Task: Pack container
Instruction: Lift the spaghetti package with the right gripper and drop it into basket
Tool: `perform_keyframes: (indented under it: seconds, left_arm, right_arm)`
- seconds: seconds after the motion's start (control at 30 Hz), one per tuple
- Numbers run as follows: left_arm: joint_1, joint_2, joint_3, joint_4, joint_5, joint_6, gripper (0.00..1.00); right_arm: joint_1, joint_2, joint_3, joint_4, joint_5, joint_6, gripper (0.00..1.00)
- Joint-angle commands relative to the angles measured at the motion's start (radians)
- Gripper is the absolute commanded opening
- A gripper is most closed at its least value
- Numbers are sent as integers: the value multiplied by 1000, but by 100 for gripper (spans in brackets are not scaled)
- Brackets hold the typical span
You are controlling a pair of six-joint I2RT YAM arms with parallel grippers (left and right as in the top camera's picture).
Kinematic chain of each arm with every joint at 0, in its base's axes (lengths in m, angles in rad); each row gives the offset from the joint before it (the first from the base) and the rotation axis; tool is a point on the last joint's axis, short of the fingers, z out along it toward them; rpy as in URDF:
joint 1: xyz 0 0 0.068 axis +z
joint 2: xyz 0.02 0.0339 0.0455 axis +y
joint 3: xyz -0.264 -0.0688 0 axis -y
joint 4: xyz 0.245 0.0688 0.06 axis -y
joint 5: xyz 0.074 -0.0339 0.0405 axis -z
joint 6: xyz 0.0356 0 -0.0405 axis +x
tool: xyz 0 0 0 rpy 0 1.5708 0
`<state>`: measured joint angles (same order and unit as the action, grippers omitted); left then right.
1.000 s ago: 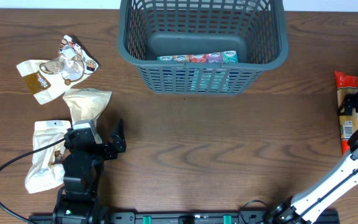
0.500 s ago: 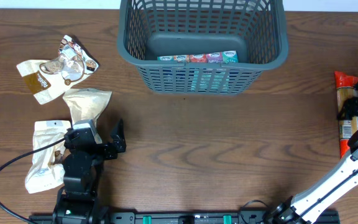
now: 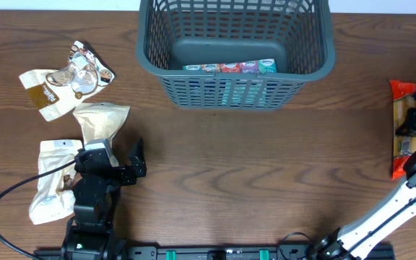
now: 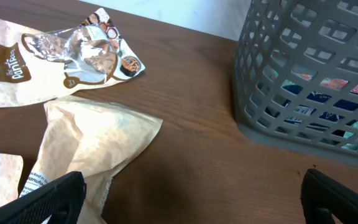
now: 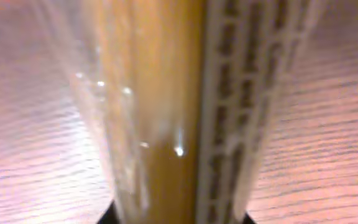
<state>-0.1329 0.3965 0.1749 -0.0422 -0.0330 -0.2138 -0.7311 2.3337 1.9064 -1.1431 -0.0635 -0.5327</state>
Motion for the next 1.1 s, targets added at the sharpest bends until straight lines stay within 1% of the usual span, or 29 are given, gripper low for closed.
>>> perform_keyframes:
  seconds: [0.0, 0.13, 0.37, 0.53, 0.63, 0.7, 0.83, 0.93, 1.07]
  left_arm:
    - [-3, 2, 21, 5, -2, -10, 99]
    - [-3, 2, 21, 2, -1, -10, 99]
    - [-3, 2, 21, -3, -1, -10, 99]
    - [-3, 2, 21, -3, -1, -10, 99]
    - [-3, 2, 21, -3, -1, -10, 99]
    - [-3, 2, 21, -3, -1, -10, 99]
    - [-3, 2, 21, -3, -1, -10, 99]
    - [-3, 2, 21, -3, -1, -10, 99]
    - [-3, 2, 21, -2, -2, -10, 99]
  right_arm:
    - [47, 50, -2, -12, -95, 27, 1]
    - [67, 45, 55, -42, -97, 32, 1]
    - [100, 45, 232, -126, -143, 66, 1]
    - [131, 45, 394, -203, -154, 66, 1]
    - [153, 43, 513, -241, -161, 91, 1]
    - [169, 39, 592, -262, -205, 95, 1]
    - [209, 12, 734, -276, -285, 114, 1]
    - [264, -31, 835, -271, -293, 113, 1]
    - [358, -106, 927, -239, -292, 98, 1]
